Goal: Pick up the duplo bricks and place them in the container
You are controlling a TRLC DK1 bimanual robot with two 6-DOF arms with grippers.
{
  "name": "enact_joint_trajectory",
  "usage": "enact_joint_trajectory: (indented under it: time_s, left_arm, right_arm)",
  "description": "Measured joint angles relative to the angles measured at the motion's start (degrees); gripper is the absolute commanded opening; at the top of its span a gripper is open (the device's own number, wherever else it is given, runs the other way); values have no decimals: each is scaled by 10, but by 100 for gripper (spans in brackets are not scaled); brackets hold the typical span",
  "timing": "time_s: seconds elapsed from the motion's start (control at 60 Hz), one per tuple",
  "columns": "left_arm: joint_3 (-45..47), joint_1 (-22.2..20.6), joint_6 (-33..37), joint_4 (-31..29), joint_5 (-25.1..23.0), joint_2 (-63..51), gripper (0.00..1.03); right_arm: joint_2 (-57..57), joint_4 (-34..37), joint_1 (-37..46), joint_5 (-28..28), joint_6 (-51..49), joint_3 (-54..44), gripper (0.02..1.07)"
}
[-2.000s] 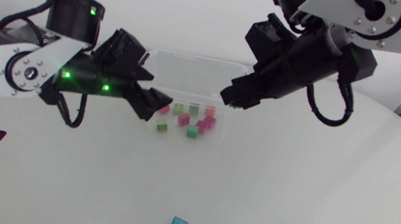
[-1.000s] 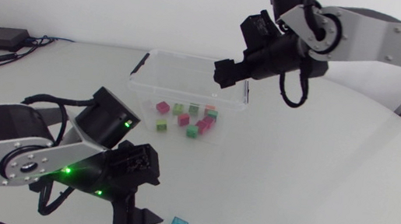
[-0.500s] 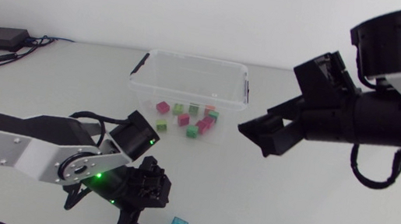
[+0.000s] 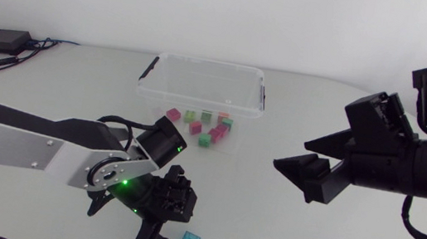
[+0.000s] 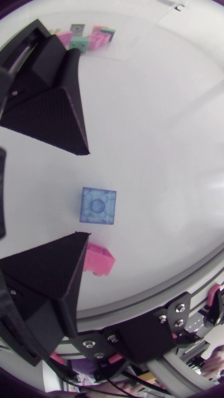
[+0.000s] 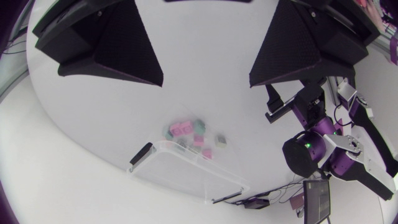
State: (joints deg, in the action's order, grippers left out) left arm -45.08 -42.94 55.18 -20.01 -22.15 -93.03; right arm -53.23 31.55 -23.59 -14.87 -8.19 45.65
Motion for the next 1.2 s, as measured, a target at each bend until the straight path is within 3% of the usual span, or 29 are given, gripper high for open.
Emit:
enact_joint_trajectory:
  time_s: [0.183, 0.633, 0.95, 1.1, 1.2]
  left_arm:
    - [-13, -1, 2, -11, -4, -5, 79]
    - [-99, -45, 17, -124, -4, -76, 60]
    - [-119, -54, 16, -145, 9, -87, 59]
    - [-123, -58, 15, -156, 16, -89, 43]
    - [-132, -64, 13, -168, 23, -97, 42]
  right_arm:
    - [8, 0, -11, -2, 0, -1, 102]
    - [49, 31, -18, -2, 2, -8, 102]
    - [64, 47, -18, -3, 2, -8, 102]
    - [64, 59, -18, -4, 2, -6, 102]
    - [65, 66, -18, -5, 2, -6, 102]
